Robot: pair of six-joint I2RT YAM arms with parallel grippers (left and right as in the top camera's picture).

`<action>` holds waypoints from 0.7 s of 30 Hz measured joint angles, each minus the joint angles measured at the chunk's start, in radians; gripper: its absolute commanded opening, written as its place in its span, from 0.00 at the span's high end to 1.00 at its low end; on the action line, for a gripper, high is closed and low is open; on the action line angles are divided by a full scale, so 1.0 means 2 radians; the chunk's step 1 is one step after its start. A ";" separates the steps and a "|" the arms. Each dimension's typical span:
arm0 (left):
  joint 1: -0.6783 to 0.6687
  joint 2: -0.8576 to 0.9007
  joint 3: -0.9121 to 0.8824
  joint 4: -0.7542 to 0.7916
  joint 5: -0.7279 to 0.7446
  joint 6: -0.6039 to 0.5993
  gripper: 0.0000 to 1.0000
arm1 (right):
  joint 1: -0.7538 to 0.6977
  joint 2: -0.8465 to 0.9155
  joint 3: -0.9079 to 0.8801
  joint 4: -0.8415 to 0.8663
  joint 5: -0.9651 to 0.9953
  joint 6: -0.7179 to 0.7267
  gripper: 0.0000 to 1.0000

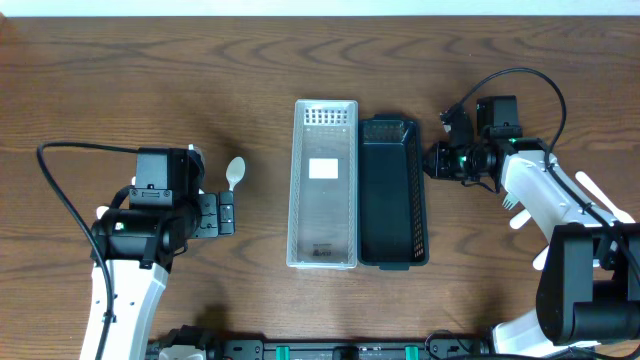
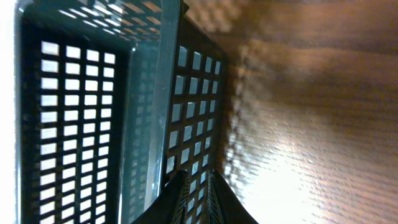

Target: Pack container

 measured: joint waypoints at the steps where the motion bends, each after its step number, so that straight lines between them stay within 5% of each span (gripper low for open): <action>1: 0.000 0.000 0.000 0.000 0.000 0.000 0.02 | 0.000 0.000 0.000 0.002 -0.003 0.000 0.84; 7: 0.000 0.000 0.000 0.000 0.000 0.000 0.02 | 0.000 0.000 0.000 0.007 0.000 0.007 0.75; 14: 0.000 0.000 0.000 0.000 0.000 0.000 0.02 | -0.013 -0.002 0.009 -0.063 0.128 0.068 0.56; 15: 0.000 0.000 0.000 0.000 0.000 0.000 0.02 | -0.018 -0.005 0.014 -0.078 0.149 0.077 0.52; 17: 0.000 0.000 0.000 0.000 0.000 0.000 0.02 | -0.028 -0.019 0.032 -0.114 0.208 0.095 0.13; 18: 0.000 0.000 0.000 0.000 0.000 0.000 0.02 | -0.032 -0.028 0.041 -0.127 0.236 0.101 0.06; 21: 0.000 0.000 0.000 0.000 0.000 0.000 0.02 | -0.047 -0.077 0.067 -0.131 0.320 0.107 0.10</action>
